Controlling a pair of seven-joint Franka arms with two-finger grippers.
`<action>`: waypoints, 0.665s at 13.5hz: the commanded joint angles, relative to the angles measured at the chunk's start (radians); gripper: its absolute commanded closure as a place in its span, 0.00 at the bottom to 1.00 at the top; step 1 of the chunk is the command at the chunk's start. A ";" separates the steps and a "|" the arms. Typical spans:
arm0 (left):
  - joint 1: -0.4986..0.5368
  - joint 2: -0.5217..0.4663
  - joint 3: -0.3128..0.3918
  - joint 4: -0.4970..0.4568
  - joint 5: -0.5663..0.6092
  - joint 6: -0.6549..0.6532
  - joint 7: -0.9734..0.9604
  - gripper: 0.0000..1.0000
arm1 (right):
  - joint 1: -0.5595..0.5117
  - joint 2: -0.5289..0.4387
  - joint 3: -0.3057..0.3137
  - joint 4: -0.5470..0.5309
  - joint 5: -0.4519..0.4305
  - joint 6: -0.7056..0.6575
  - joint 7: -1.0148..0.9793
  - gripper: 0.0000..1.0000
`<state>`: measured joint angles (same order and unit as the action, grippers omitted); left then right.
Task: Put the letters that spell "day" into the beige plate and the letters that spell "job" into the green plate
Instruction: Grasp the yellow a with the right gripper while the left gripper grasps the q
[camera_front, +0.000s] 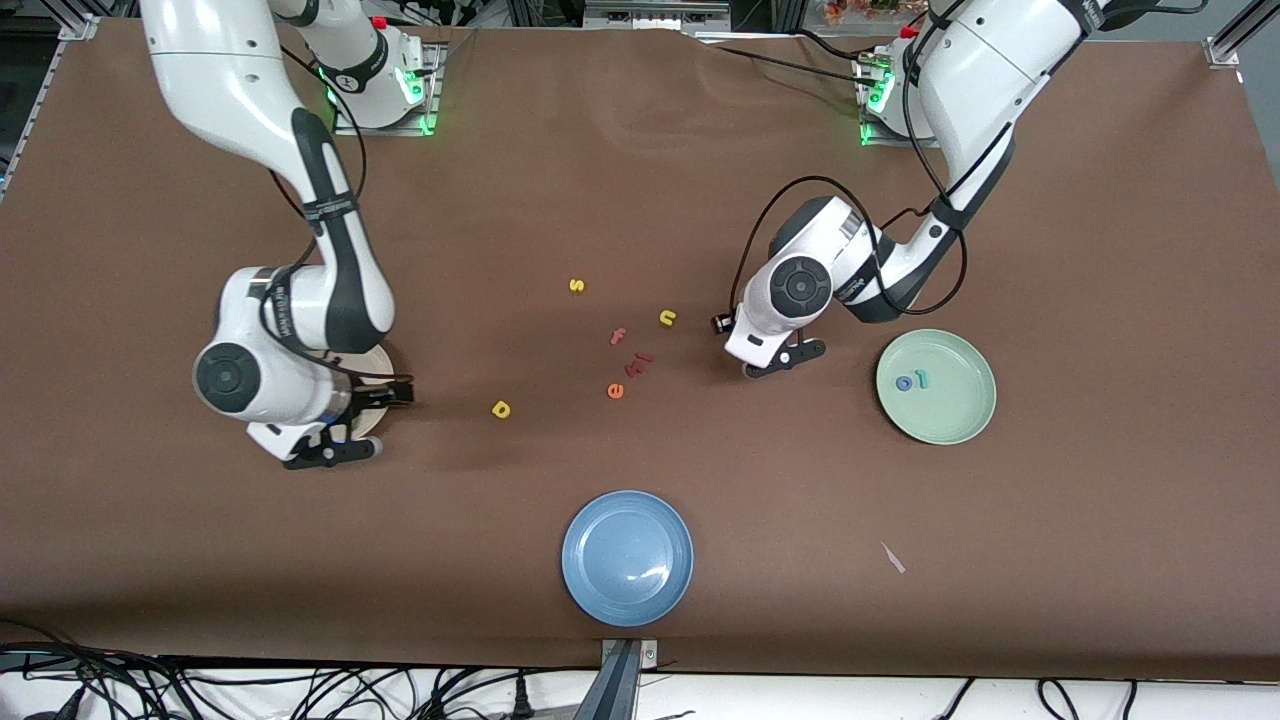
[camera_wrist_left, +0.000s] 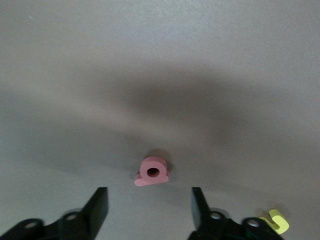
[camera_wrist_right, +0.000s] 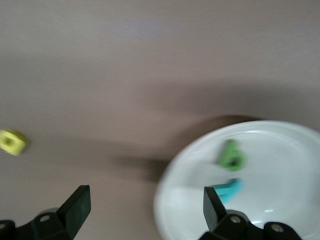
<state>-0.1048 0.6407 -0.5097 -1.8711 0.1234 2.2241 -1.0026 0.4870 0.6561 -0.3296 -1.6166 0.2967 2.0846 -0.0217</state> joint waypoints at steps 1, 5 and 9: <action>-0.003 0.025 -0.001 -0.037 0.033 0.092 -0.030 0.30 | 0.062 -0.001 -0.003 0.015 0.067 0.006 0.257 0.00; -0.001 0.025 0.000 -0.056 0.035 0.120 -0.028 0.34 | 0.146 0.031 0.001 0.012 0.074 0.155 0.559 0.00; 0.004 0.025 0.002 -0.056 0.035 0.120 -0.028 0.66 | 0.205 0.077 0.001 0.012 0.088 0.255 0.718 0.00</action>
<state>-0.1066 0.6737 -0.5105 -1.9110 0.1234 2.3378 -1.0070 0.6710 0.7101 -0.3201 -1.6087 0.3600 2.3040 0.6456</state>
